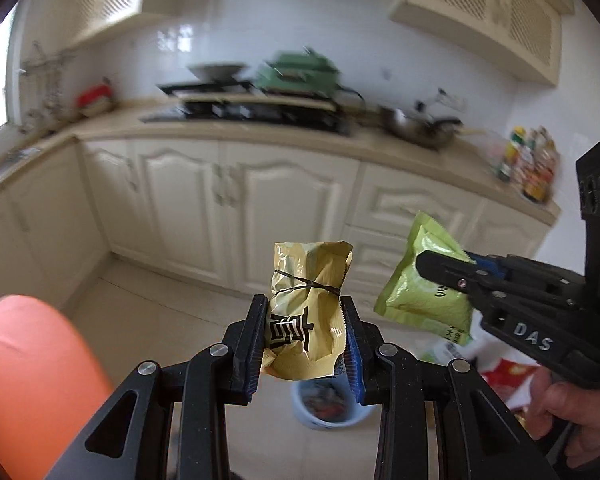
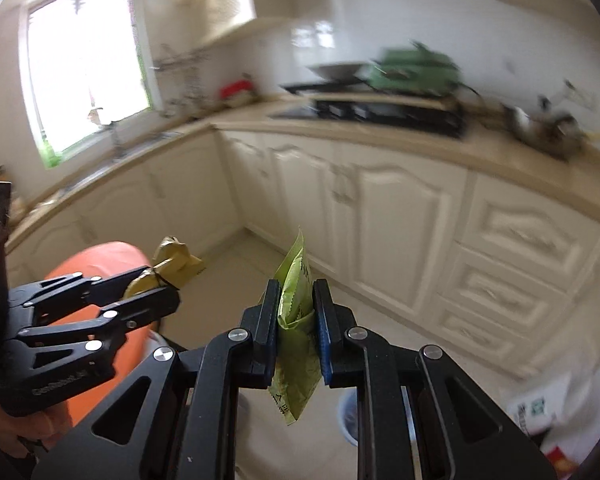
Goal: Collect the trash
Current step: 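Carry the gold wrapper and green packet over to the blue bin, then open both tools above the blue bin to drop the items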
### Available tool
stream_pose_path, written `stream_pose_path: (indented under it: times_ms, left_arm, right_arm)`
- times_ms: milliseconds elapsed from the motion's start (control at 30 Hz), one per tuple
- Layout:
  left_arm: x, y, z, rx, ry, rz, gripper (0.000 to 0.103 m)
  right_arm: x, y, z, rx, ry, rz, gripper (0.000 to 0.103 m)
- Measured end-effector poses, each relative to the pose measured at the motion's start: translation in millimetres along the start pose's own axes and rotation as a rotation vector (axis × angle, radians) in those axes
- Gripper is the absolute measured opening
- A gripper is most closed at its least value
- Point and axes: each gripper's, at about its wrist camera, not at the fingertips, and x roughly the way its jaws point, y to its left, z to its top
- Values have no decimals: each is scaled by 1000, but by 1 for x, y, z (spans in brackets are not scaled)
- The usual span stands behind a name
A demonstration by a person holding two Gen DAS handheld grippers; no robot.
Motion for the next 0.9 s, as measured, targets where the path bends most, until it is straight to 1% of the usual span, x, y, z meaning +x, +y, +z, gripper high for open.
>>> stream_pose_path:
  times_ms: [33, 167, 200, 233, 267, 300, 333, 400, 433, 600, 700, 767, 800, 867, 900]
  left_arm:
    - [14, 4, 6, -1, 18, -15, 31]
    - [78, -5, 16, 8, 121, -73, 31]
    - [98, -5, 25, 8, 145, -81, 31]
    - [115, -6, 22, 5, 176, -90, 31]
    - [140, -4, 35, 0, 203, -100, 31]
    - [158, -7, 42, -3, 220, -106, 31]
    - [174, -6, 40, -8, 247, -112, 31]
    - [218, -13, 61, -17, 287, -120, 31]
    - [232, -13, 62, -21, 305, -125, 31]
    - [317, -9, 71, -42, 400, -135, 31]
    - [355, -13, 76, -56, 437, -149, 31]
    - [378, -14, 78, -61, 460, -158, 31]
    - [382, -14, 75, -63, 470, -162, 31]
    - [400, -13, 75, -69, 486, -162, 31]
    - [408, -12, 72, -76, 523, -146, 31]
  right_arm:
    - [7, -15, -7, 14, 18, -26, 16]
    - [39, -61, -32, 71, 102, -89, 16]
    - [49, -74, -39, 91, 126, -97, 16]
    - [59, -85, -45, 108, 147, -105, 16]
    - [70, -97, -52, 125, 170, -116, 16]
    - [77, -106, -59, 138, 187, -120, 16]
    - [87, -116, -65, 153, 208, -124, 16]
    - [105, -130, -76, 181, 245, -131, 16]
    - [114, -137, -82, 192, 263, -135, 16]
    - [148, -162, -99, 240, 328, -140, 16]
    - [163, -173, -104, 256, 351, -143, 16]
    - [172, -178, -107, 262, 361, -142, 16]
    - [176, -180, -108, 263, 367, -145, 16]
    - [183, -182, -110, 266, 378, -152, 19]
    - [187, -184, -111, 267, 380, -154, 19]
